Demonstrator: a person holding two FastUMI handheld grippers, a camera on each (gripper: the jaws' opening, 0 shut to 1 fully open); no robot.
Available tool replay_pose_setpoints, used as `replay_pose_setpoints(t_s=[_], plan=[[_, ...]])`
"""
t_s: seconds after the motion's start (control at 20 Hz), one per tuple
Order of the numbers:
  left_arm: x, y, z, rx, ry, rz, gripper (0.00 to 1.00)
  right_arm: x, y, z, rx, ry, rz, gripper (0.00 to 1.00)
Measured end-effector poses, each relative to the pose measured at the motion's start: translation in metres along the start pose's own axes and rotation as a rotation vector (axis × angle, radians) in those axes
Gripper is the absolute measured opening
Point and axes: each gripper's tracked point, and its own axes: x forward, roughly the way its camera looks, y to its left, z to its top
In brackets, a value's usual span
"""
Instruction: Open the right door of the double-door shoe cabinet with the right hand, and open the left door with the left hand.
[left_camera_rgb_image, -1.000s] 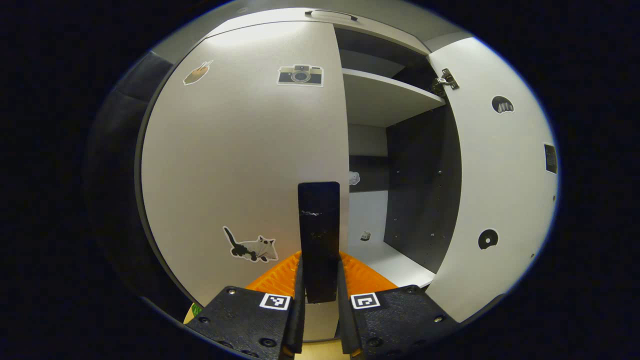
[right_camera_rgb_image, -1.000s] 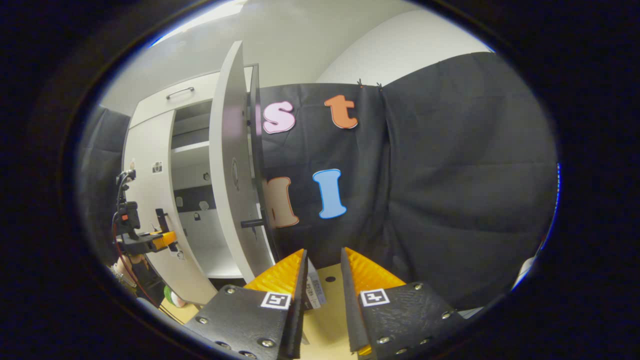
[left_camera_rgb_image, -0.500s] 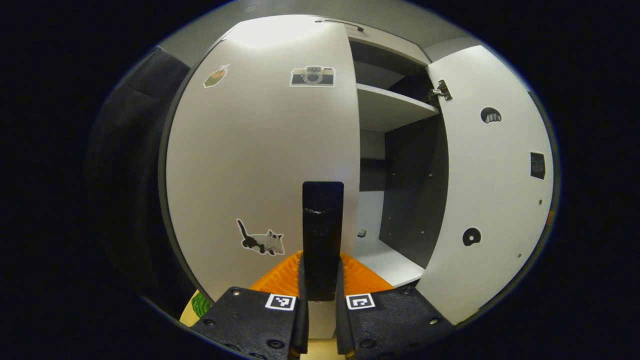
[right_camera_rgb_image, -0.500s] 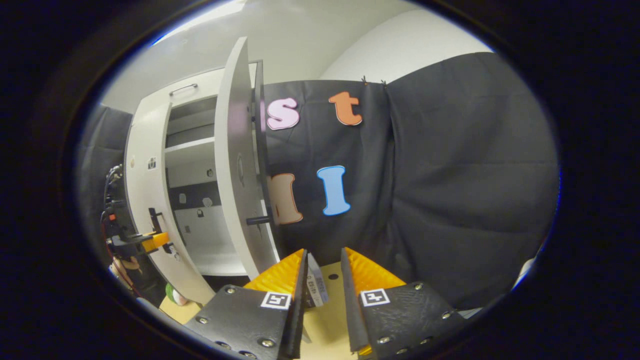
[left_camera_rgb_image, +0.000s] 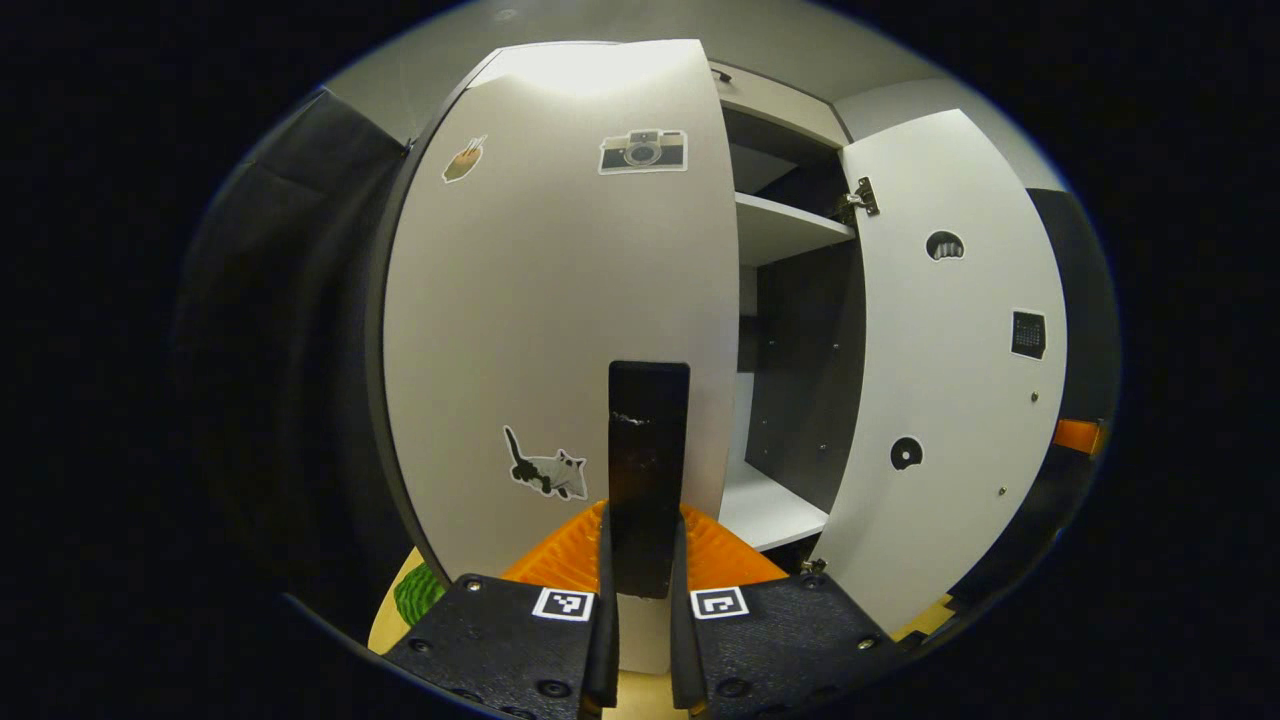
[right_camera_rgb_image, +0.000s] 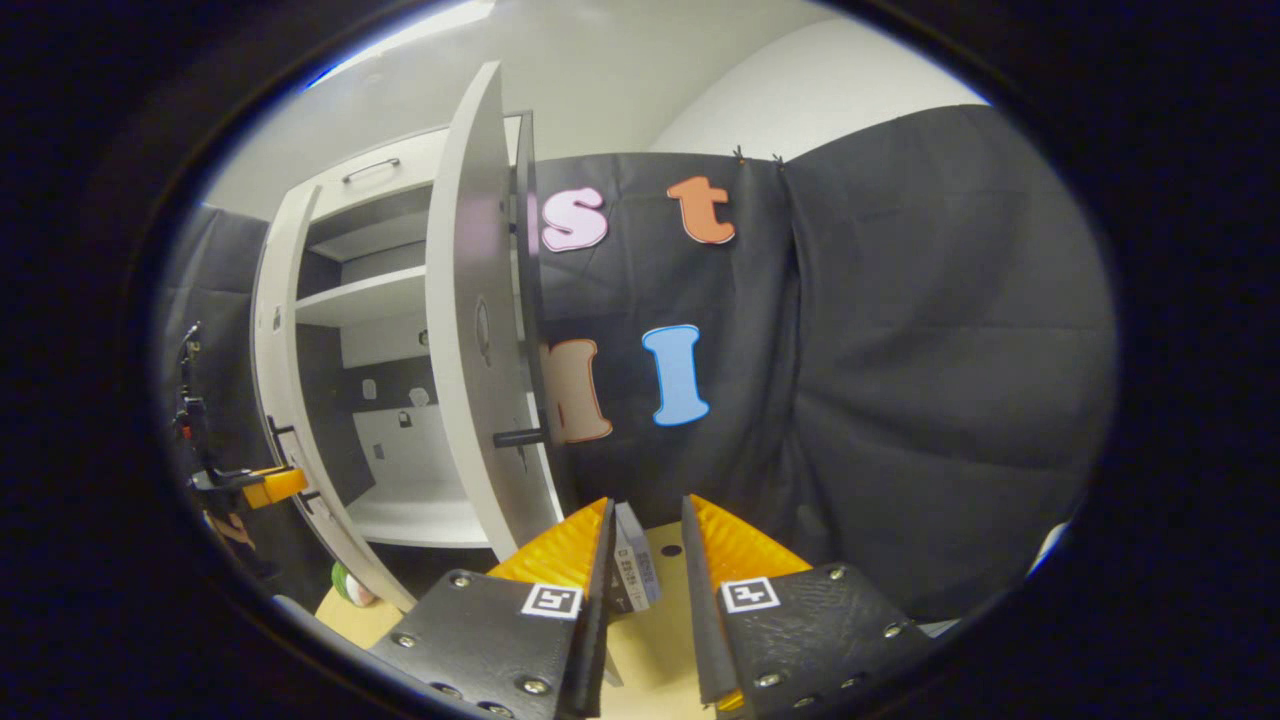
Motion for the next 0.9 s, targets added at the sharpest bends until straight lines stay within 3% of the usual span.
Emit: replay_pose_setpoints(t_s=[0.9], plan=[[-0.08,0.055,-0.005,-0.005,0.01,0.074,0.19,0.027,0.016,-0.016,-0.027,0.033,0.04,0.36]])
